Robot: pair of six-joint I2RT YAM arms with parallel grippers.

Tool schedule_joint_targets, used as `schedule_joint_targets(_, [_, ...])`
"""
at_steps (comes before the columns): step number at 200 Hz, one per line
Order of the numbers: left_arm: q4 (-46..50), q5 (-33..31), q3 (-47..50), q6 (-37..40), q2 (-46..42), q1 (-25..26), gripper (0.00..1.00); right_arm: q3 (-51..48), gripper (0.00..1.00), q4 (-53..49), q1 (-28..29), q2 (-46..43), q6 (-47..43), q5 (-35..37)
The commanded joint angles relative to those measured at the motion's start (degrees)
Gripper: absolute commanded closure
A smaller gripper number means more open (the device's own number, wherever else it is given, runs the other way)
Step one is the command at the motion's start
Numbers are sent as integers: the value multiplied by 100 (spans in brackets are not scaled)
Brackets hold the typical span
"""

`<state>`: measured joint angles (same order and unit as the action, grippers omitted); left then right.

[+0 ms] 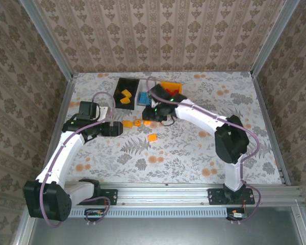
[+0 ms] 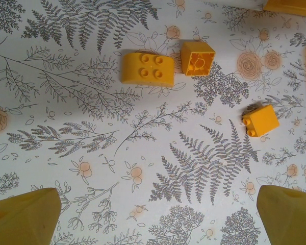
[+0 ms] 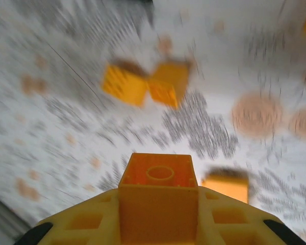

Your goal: Sort the legos into containers by color

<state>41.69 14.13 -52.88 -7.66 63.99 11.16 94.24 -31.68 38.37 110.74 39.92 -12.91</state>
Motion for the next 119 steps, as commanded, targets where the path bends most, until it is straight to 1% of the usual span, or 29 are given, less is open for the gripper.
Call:
schedule_joint_targets(1, [6, 55, 60, 149, -87, -35, 0, 282, 68, 908, -314, -67, 542, -873])
schedule_joint_targets(30, [12, 38, 62, 143, -79, -35, 0, 1178, 68, 1239, -582, 561, 732, -1042])
schedule_joint_targets(48, [12, 41, 66, 150, -69, -35, 0, 1844, 68, 1440, -672, 1134, 877, -1070])
schedule_joint_targets(79, [0, 71, 63, 149, -29, -37, 0, 3186, 69, 1695, -664, 2271, 1236, -1195])
schedule_joint_targets(119, [-20, 133, 61, 134, 33, -18, 0, 4967, 69, 1639, -562, 3605, 1170, -833])
